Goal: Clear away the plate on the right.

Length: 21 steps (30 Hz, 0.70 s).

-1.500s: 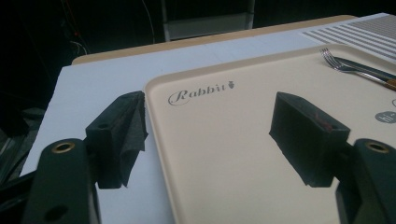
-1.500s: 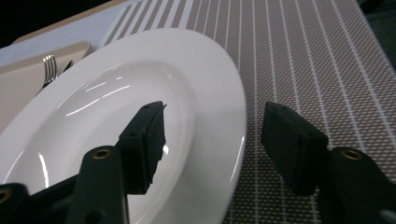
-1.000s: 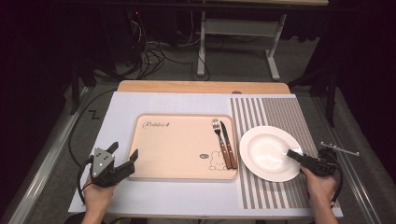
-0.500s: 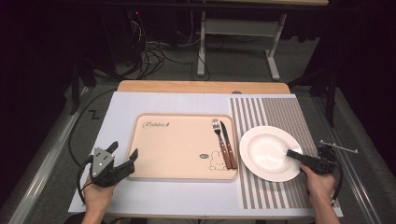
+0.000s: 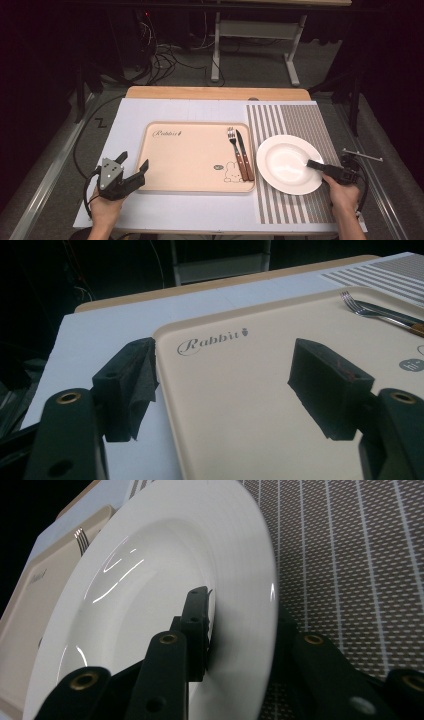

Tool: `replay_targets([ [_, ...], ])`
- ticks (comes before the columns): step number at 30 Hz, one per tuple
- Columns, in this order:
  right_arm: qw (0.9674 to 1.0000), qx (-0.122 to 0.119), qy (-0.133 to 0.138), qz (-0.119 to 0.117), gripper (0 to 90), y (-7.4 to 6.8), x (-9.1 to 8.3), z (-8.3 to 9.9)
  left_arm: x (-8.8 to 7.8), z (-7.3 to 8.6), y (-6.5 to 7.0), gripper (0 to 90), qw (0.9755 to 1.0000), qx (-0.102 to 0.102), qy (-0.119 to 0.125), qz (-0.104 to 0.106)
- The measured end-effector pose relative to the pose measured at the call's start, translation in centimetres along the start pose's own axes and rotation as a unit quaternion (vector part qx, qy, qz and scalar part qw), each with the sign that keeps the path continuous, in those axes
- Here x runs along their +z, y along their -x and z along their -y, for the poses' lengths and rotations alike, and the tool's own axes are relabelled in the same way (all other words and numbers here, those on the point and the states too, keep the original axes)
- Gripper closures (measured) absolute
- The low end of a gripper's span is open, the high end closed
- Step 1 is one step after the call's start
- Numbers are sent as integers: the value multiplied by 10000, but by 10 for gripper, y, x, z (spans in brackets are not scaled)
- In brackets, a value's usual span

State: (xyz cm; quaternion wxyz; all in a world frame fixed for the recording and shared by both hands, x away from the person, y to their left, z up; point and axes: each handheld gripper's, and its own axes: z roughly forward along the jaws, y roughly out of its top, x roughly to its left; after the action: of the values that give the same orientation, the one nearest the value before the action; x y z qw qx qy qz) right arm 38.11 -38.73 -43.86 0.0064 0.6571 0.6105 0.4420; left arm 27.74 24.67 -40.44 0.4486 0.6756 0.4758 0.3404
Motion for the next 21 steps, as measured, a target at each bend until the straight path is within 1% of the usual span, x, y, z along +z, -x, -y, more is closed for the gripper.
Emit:
replay_targets([
  [4, 9999, 78, -76, -109, 739, 2, 2, -2, 0, 0, 0, 276, 10000, 2, 5, 4],
  [8, 9994, 217, -122, -250, 758, 4, 3, -3, 0, 0, 0, 276, 10000, -9, 1, -1],
  [11, 9989, 292, -162, -314, 767, 5, 4, -3, 0, 0, 0, 276, 10000, 4, 6, 1],
  [14, 9989, 300, -158, -333, 774, 4, 3, -2, 0, 0, 0, 276, 10000, 3, -3, -2],
  [15, 9989, 260, -144, -349, 779, 3, 2, -3, 1, 0, 0, 276, 10000, 8, -14, -3],
  [17, 9989, 215, -72, -404, 790, 0, 1, -4, 2, 1, 0, 276, 10000, 8, -44, 0],
  [21, 9987, 204, 31, -468, 806, -6, -2, -4, 2, 1, 0, 276, 10000, 24, -53, 6],
])
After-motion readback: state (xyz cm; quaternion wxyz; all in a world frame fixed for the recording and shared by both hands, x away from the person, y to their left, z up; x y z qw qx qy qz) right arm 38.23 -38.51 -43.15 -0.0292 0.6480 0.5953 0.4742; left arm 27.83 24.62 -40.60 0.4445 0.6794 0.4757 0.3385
